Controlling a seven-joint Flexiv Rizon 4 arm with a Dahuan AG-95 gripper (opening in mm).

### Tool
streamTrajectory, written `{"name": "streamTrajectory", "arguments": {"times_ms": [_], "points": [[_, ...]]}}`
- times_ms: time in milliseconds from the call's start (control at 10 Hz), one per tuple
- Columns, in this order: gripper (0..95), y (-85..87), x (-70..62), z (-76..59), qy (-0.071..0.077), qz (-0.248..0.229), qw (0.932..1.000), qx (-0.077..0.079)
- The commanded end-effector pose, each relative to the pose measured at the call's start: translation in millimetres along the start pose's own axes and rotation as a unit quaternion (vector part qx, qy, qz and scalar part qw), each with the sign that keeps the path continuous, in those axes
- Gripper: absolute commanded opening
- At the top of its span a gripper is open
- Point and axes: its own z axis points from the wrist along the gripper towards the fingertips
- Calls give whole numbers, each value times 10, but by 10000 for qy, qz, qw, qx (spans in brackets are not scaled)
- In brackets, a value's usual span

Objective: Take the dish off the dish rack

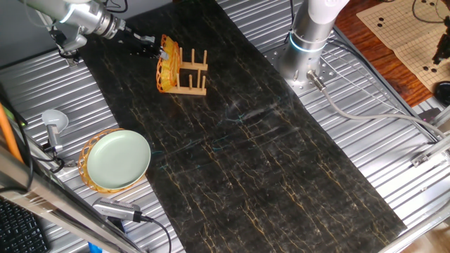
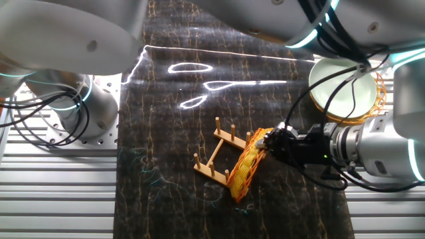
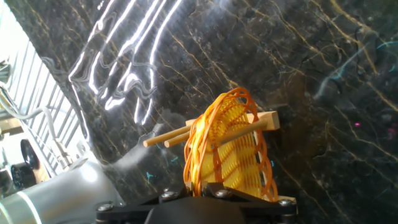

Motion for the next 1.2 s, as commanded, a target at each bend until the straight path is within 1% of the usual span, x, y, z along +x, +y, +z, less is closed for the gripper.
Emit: {"name": "streamTrajectory", "arguments": {"times_ms": [100, 600, 900, 1000, 1100, 1200], "points": [[0, -27, -16, 13, 3, 31, 10000, -23], [0, -54, -34, 15, 29, 77, 9999, -98], [0, -67, -42, 22, -58, 48, 9999, -105], [0, -68, -42, 22, -118, 54, 9998, -115], [0, -68, -42, 22, -140, 48, 9998, -109], [0, -68, -42, 21, -193, 15, 9998, -107]]}}
